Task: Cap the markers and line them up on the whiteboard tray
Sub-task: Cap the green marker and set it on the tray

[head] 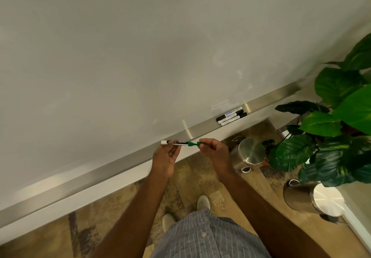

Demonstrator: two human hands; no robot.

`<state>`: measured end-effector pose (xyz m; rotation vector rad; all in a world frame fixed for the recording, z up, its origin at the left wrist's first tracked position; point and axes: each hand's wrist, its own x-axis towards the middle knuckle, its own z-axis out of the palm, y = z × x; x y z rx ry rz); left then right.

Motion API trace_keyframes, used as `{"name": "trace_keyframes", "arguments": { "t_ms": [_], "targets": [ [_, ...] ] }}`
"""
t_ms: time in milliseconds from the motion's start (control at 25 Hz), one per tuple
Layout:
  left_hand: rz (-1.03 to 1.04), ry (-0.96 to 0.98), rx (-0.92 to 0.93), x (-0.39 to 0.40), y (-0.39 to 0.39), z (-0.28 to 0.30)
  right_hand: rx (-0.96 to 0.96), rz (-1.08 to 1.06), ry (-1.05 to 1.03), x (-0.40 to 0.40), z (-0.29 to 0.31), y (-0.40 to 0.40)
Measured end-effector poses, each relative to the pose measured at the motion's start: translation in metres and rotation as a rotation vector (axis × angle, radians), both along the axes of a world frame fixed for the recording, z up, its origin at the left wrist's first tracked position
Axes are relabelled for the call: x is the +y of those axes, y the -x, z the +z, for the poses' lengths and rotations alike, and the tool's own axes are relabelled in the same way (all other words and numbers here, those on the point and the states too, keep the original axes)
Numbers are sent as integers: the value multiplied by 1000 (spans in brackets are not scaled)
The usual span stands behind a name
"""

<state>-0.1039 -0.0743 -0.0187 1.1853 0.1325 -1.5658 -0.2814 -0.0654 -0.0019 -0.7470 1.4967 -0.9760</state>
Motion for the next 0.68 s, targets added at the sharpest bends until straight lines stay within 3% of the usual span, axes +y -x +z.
{"name": "trace_keyframes", "arguments": {
  "t_ms": [280,680],
  "targets": [
    [-26,6,-21,2,6,6,47,52,25,0,-5,-4],
    [-58,35,-116,2,10,12,-126,77,12,-5,-7,-2]
  ]
}}
